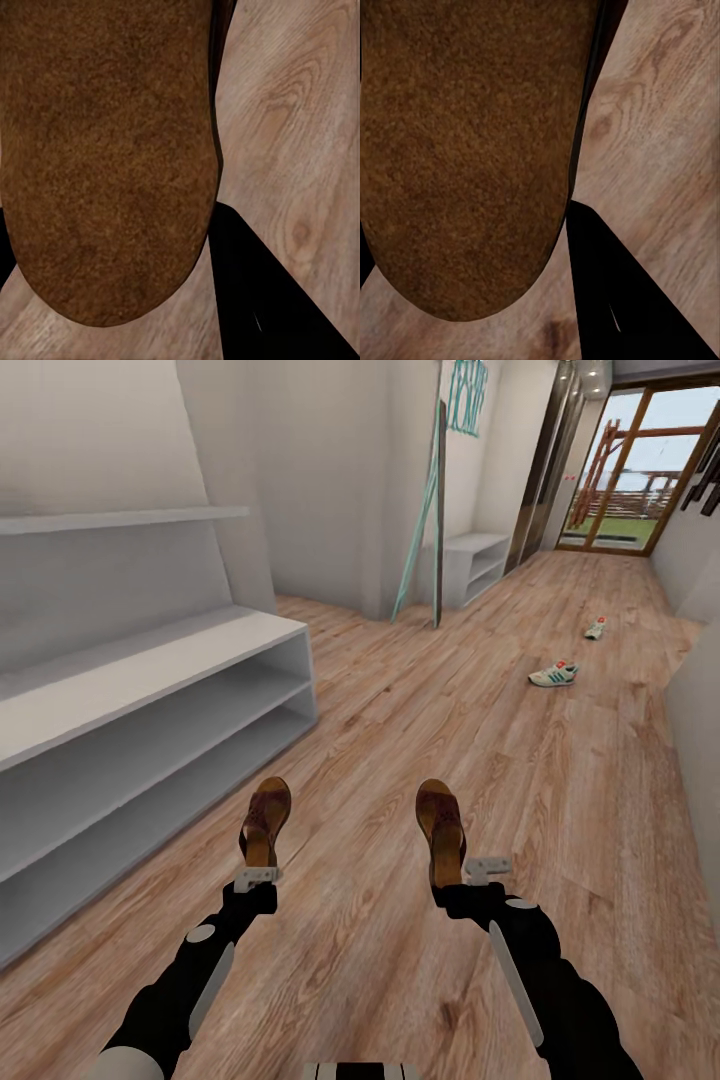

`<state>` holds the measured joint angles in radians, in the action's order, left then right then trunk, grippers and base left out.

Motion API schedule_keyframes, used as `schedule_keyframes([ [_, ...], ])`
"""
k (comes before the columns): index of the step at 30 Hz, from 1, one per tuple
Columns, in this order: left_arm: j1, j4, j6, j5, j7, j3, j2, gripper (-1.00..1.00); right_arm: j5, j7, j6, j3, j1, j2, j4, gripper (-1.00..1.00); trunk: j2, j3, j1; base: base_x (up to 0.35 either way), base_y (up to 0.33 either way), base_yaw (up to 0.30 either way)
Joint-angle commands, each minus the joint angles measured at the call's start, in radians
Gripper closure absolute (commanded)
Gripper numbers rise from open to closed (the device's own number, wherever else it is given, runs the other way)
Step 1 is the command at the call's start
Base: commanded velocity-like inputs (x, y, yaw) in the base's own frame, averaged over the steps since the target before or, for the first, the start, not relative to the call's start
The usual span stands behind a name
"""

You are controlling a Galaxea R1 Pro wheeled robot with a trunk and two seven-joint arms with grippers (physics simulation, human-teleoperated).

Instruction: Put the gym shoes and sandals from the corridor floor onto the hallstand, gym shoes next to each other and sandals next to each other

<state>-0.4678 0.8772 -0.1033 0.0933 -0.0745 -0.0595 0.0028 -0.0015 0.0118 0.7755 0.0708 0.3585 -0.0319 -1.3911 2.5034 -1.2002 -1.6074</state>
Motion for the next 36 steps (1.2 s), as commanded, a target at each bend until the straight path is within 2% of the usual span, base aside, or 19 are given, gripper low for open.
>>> schedule_keyframes([
  [1, 0.0, 0.002, -0.007, 0.006, -0.004, 0.0, 0.0, 1.0, -0.003, -0.003, 0.005, 0.0, 0.001, 0.0, -0.001, 1.0, 0.0, 0.001, 0.0, 0.0, 0.0, 0.0],
  [11, 0.0, 0.002, -0.008, 0.006, -0.004, 0.0, 0.0, 1.0, -0.003, -0.004, 0.005, 0.0, 0.0, 0.0, -0.001, 1.0, 0.0, 0.014, 0.0, 0.103, -0.098, 0.118],
  [36, 0.0, 0.001, -0.007, 0.008, -0.004, 0.0, 0.0, 1.0, -0.003, -0.004, 0.005, 0.0, 0.001, 0.0, -0.001, 1.0, 0.0, 0.029, 0.0, 0.202, -0.291, 0.281],
])
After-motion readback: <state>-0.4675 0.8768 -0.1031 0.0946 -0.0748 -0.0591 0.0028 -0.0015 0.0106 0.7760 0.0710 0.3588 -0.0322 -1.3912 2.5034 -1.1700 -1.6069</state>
